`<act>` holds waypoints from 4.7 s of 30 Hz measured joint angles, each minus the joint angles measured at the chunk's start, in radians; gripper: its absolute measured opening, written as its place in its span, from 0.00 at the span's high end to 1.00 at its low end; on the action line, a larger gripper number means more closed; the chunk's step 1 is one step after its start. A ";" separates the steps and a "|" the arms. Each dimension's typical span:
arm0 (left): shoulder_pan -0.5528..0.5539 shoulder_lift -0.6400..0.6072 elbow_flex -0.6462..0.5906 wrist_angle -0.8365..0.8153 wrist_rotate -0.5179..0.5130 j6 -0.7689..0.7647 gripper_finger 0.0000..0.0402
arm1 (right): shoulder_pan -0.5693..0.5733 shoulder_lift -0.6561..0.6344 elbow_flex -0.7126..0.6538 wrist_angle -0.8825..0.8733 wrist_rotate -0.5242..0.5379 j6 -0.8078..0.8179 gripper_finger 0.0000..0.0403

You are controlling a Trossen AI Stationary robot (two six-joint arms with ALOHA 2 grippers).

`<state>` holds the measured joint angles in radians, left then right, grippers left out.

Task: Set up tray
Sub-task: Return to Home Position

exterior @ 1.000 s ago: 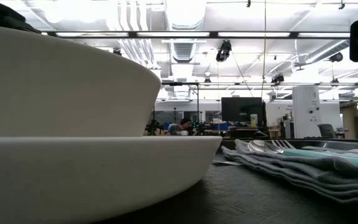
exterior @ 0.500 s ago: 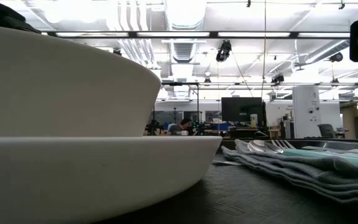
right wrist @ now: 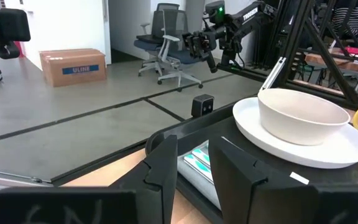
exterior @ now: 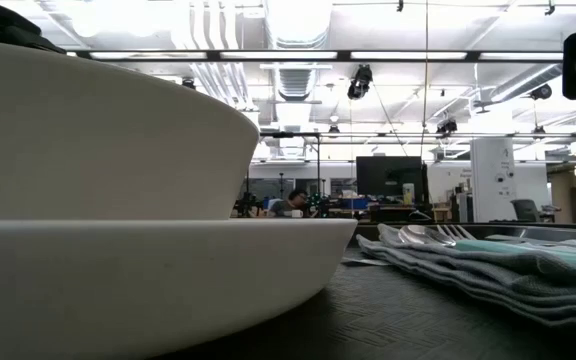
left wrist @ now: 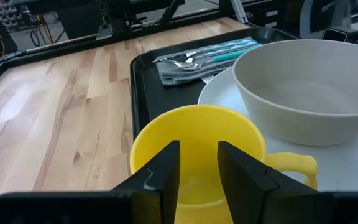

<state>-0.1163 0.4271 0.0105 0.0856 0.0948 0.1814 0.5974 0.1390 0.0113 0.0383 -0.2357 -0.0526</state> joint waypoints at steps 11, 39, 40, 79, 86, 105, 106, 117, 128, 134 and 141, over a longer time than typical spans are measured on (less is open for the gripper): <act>0.000 0.000 0.000 0.000 0.000 0.000 0.77 | 0.000 0.000 0.000 0.000 0.000 0.000 0.83; 0.000 0.000 0.001 0.000 0.000 0.000 0.77 | 0.000 0.000 0.000 0.000 0.000 0.000 0.83; 0.000 0.000 0.000 0.000 0.000 0.000 0.77 | 0.000 0.000 0.000 0.000 0.000 0.000 0.83; 0.000 0.000 0.000 0.000 0.000 0.000 0.77 | 0.000 0.000 0.000 0.000 0.000 0.000 0.81; 0.000 0.000 0.000 0.000 0.000 0.000 0.77 | 0.000 0.000 0.000 0.000 0.000 0.000 0.79; 0.000 0.000 0.000 0.000 0.000 0.000 0.77 | 0.000 0.000 0.000 0.000 0.000 0.000 0.81; 0.000 0.000 0.000 0.000 0.000 0.000 0.77 | 0.000 0.000 0.000 0.000 0.000 0.000 0.81; 0.000 0.000 0.000 0.000 0.000 0.000 0.77 | 0.000 0.000 0.000 0.000 0.000 0.000 0.79; 0.000 0.000 0.001 0.000 0.000 0.000 0.77 | 0.000 0.000 0.000 0.000 0.000 0.000 0.83; 0.000 0.000 0.000 0.000 0.000 0.000 0.77 | 0.000 0.000 0.000 0.000 0.000 0.000 0.82; 0.000 0.000 0.000 0.000 0.000 0.000 0.77 | 0.000 0.000 0.000 0.000 0.000 0.000 0.79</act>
<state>-0.1165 0.4271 0.0109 0.0856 0.0946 0.1814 0.5976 0.1387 0.0116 0.0383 -0.2358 -0.0528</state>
